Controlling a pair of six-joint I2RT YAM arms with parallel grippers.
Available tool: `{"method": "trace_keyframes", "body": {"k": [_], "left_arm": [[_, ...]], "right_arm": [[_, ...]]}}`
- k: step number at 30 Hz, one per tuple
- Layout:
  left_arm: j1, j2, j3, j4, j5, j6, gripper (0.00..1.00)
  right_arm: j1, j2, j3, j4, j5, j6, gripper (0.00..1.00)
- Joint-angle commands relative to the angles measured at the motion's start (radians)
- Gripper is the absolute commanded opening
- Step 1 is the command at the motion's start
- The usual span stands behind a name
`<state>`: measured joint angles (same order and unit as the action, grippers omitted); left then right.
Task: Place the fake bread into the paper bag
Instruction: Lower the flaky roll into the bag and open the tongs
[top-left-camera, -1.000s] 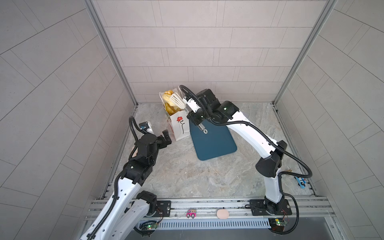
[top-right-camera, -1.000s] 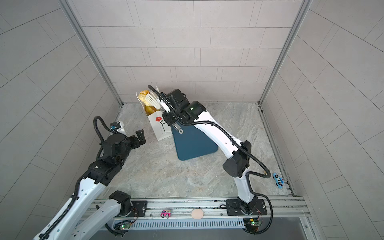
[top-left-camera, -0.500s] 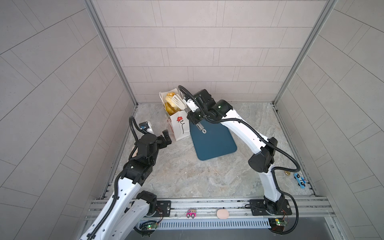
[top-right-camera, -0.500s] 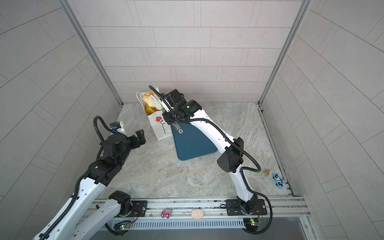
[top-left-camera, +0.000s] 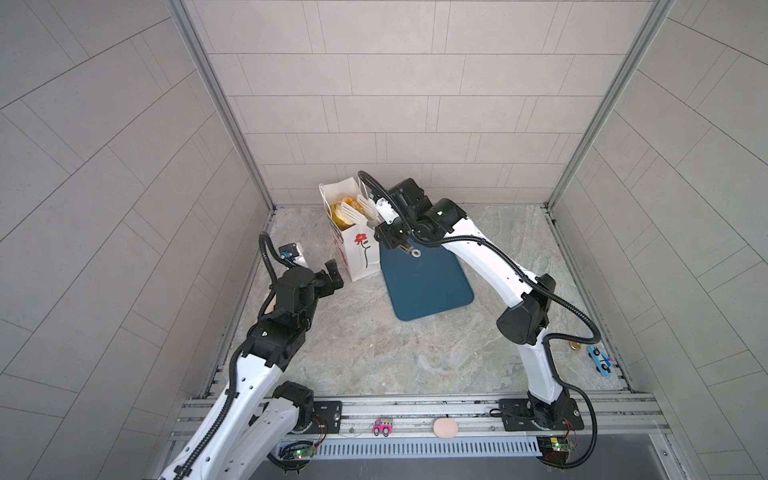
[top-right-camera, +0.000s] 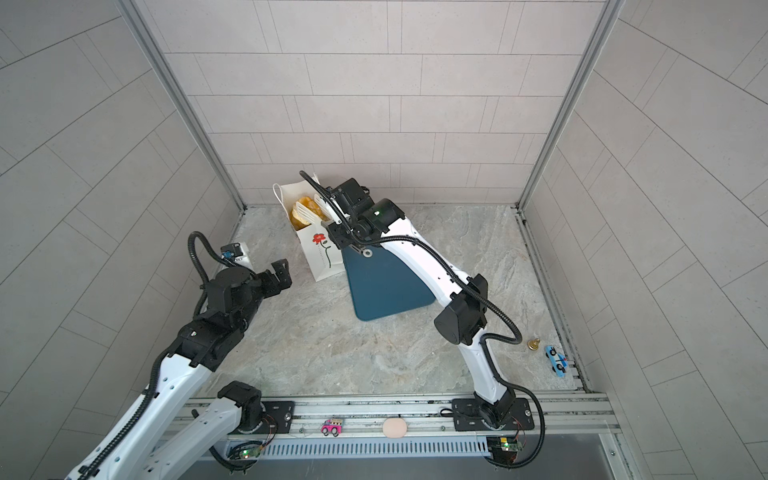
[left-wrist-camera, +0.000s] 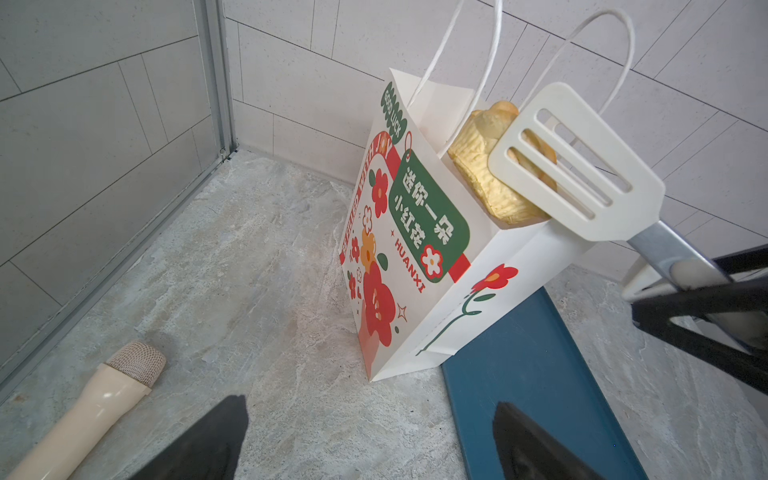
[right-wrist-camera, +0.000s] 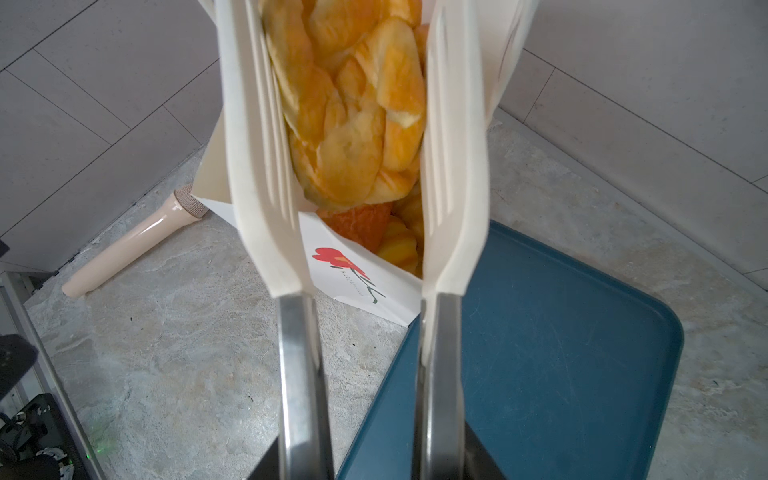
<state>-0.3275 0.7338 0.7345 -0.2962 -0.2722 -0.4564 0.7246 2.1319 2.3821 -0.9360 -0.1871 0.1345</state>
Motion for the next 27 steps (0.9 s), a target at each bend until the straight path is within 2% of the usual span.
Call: {"method": "trace_keyframes", "body": {"k": [1, 12, 27], "left_arm": [[-0.001, -0.007, 0.011, 0.014, -0.009, -0.016, 1.00], [-0.001, -0.013, 0.011, 0.013, -0.008, -0.019, 1.00], [-0.001, -0.028, 0.015, 0.002, -0.011, -0.020, 1.00]], "right_arm": [[0.003, -0.036, 0.037, 0.011, 0.008, -0.001, 0.50], [0.003, -0.076, 0.037, 0.026, 0.005, 0.003, 0.57], [0.002, -0.114, 0.037, 0.036, 0.005, 0.004, 0.58]]}}
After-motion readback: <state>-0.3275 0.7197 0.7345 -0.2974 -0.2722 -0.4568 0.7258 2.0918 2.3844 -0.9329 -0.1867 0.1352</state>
